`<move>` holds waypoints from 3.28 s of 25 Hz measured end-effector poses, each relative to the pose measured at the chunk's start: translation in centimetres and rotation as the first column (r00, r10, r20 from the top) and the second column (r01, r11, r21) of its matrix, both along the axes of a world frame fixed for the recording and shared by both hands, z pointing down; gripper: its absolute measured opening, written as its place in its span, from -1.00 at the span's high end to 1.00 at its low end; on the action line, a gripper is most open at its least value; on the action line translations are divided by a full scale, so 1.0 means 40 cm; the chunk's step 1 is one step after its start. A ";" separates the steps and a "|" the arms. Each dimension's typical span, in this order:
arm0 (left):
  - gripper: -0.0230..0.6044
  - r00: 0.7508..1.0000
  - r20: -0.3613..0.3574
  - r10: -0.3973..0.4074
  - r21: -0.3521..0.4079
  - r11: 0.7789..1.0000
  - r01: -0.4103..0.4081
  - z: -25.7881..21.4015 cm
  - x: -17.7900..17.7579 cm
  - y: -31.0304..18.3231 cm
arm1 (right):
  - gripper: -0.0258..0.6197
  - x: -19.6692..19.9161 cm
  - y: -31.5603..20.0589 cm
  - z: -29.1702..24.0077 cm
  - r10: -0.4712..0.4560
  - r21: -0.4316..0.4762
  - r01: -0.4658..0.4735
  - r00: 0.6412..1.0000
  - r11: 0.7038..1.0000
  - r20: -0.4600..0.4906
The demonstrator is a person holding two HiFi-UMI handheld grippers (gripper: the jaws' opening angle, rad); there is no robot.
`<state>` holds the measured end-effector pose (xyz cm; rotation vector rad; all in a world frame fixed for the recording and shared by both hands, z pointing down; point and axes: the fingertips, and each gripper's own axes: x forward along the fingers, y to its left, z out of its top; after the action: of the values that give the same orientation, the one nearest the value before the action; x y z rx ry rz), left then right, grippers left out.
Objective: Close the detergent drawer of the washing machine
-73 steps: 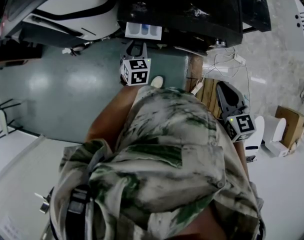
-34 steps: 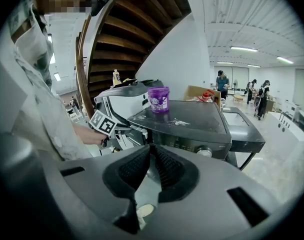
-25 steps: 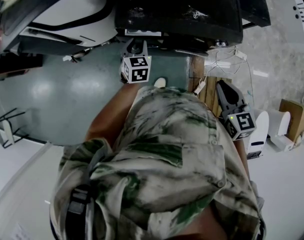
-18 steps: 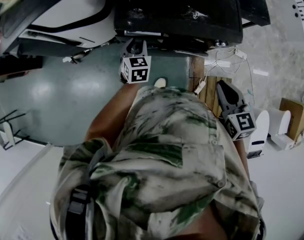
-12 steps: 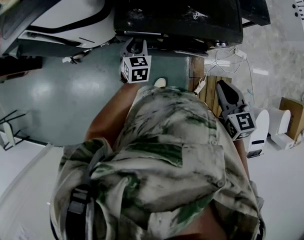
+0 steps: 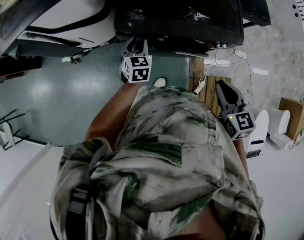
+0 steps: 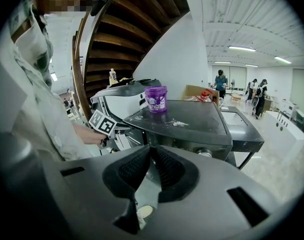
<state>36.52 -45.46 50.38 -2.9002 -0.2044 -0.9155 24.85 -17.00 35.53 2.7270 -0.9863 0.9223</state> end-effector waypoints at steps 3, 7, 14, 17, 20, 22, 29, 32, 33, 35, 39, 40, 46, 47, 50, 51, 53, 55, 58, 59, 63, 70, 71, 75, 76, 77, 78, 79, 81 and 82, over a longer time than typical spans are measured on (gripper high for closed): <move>0.45 1.000 0.003 0.000 -0.001 1.000 0.000 0.002 0.004 -0.002 | 0.75 0.008 -0.004 -0.001 -0.002 0.001 0.002 1.000 1.000 0.000; 0.46 1.000 0.005 -0.002 -0.002 1.000 0.002 0.001 0.011 -0.004 | 0.75 0.017 -0.007 0.001 -0.002 0.000 0.002 1.000 1.000 0.003; 0.46 1.000 -0.004 -0.001 -0.001 1.000 0.001 0.001 0.022 -0.004 | 0.75 0.033 -0.011 0.008 -0.009 -0.001 0.009 1.000 1.000 0.008; 0.46 1.000 0.004 -0.008 0.000 1.000 0.008 0.003 0.023 -0.006 | 0.75 0.041 -0.016 0.010 -0.012 0.001 0.012 1.000 1.000 0.012; 0.46 1.000 0.001 -0.006 0.004 1.000 0.006 0.004 0.027 -0.006 | 0.75 0.050 -0.016 0.010 -0.013 0.002 0.013 1.000 1.000 0.016; 0.45 1.000 0.006 -0.009 0.004 1.000 0.009 0.008 0.027 -0.006 | 0.75 0.056 -0.015 0.012 -0.015 0.002 0.015 1.000 1.000 0.018; 0.48 1.000 0.017 -0.024 0.007 1.000 0.024 0.013 0.033 -0.009 | 0.75 0.082 -0.020 0.020 -0.030 0.000 0.030 0.999 1.000 0.024; 0.48 1.000 0.014 -0.026 0.005 1.000 0.026 0.011 0.037 -0.010 | 0.75 0.094 -0.027 0.022 -0.039 0.000 0.039 0.999 0.999 0.027; 0.48 1.000 0.012 -0.027 0.006 1.000 0.027 0.009 0.039 -0.011 | 0.75 0.099 -0.029 0.023 -0.044 0.000 0.044 0.999 0.999 0.026; 0.48 0.999 0.012 -0.031 0.007 1.000 0.031 0.011 0.041 -0.012 | 0.75 0.107 -0.034 0.026 -0.053 0.000 0.053 0.998 0.999 0.028; 0.55 0.999 0.018 -0.050 0.007 0.999 0.049 0.014 0.052 -0.016 | 0.75 0.118 -0.035 0.027 -0.065 0.002 0.065 0.997 0.998 0.033; 0.56 0.998 0.022 -0.058 0.004 0.998 0.057 0.014 0.054 -0.018 | 0.75 0.120 -0.034 0.027 -0.068 0.000 0.068 0.997 0.998 0.034; 0.55 0.997 0.025 -0.069 0.007 0.998 0.069 0.014 0.053 -0.017 | 0.75 0.113 -0.015 0.026 -0.085 0.004 0.085 0.996 0.996 0.031; 0.55 0.997 0.024 -0.074 0.005 0.997 0.074 0.012 0.053 -0.016 | 0.75 0.109 -0.009 0.026 -0.090 0.006 0.090 0.995 0.996 0.030; 0.55 0.993 0.040 -0.108 -0.012 0.994 0.109 0.006 0.048 -0.010 | 0.75 0.093 0.010 0.018 -0.104 0.017 0.104 0.994 0.994 0.022; 0.55 0.991 0.044 -0.123 -0.018 0.992 0.124 0.000 0.044 -0.008 | 0.75 0.086 0.018 0.014 -0.108 0.020 0.108 0.994 0.994 0.019; 0.55 0.987 0.048 -0.153 -0.026 0.988 0.155 -0.014 0.031 -0.007 | 0.75 0.070 0.035 0.006 -0.117 0.027 0.117 0.993 0.993 0.012; 0.56 0.984 0.043 -0.175 -0.029 0.984 0.177 -0.029 0.011 -0.002 | 0.75 0.052 0.057 0.000 -0.123 0.033 0.123 0.992 0.992 0.007; 0.63 0.980 0.029 -0.198 -0.031 0.980 0.199 -0.052 -0.031 0.013 | 0.75 0.022 0.091 -0.005 -0.134 0.039 0.134 0.991 0.990 0.000; 0.67 0.979 0.025 -0.204 -0.030 0.978 0.205 -0.061 -0.048 0.019 | 0.75 0.011 0.100 -0.007 -0.141 0.041 0.141 0.990 0.989 -0.003; 0.78 0.977 0.013 -0.213 -0.043 0.976 0.213 -0.101 -0.128 0.070 | 0.76 -0.042 0.148 -0.016 -0.170 0.058 0.170 0.985 0.984 -0.014; 0.82 0.979 0.014 -0.205 -0.089 0.975 0.205 -0.165 -0.280 0.189 | 0.76 -0.139 0.237 -0.018 -0.232 0.082 0.233 0.972 0.969 -0.024; 0.82 0.980 0.016 -0.197 -0.095 0.976 0.197 -0.173 -0.302 0.205 | 0.76 -0.154 0.250 -0.015 -0.242 0.083 0.243 0.970 0.967 -0.023; 0.83 0.990 0.019 -0.138 -0.152 0.979 0.139 -0.216 -0.385 0.300 | 0.77 -0.206 0.288 -0.031 -0.265 0.114 0.267 0.964 0.957 -0.031; 0.83 0.992 0.015 -0.124 -0.165 0.978 0.124 -0.228 -0.407 0.326 | 0.77 -0.221 0.297 -0.032 -0.271 0.121 0.273 0.962 0.954 -0.032; 0.83 0.994 0.010 -0.110 -0.179 0.978 0.110 -0.239 -0.429 0.352 | 0.78 -0.235 0.307 -0.030 -0.279 0.126 0.281 0.960 0.951 -0.032; 0.84 0.995 0.007 -0.096 -0.196 0.976 0.096 -0.250 -0.449 0.378 | 0.78 -0.248 0.317 -0.027 -0.289 0.128 0.290 0.957 0.948 -0.031; 0.84 0.997 0.006 -0.082 -0.215 0.973 0.082 -0.259 -0.469 0.404 | 0.78 -0.260 0.326 -0.023 -0.298 0.129 0.299 0.954 0.945 -0.030; 0.84 0.998 0.003 -0.055 -0.252 0.966 0.054 -0.276 -0.509 0.458 | 0.78 -0.283 0.344 -0.016 -0.315 0.132 0.316 0.949 0.940 -0.029; 0.84 0.999 -0.003 -0.042 -0.264 0.964 0.039 -0.285 -0.530 0.485 | 0.79 -0.295 0.350 -0.016 -0.323 0.135 0.324 0.946 0.936 -0.031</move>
<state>15.31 -26.08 38.97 -3.1623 -0.2886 -0.9494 13.05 -2.99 34.88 2.5535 -1.4924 0.8090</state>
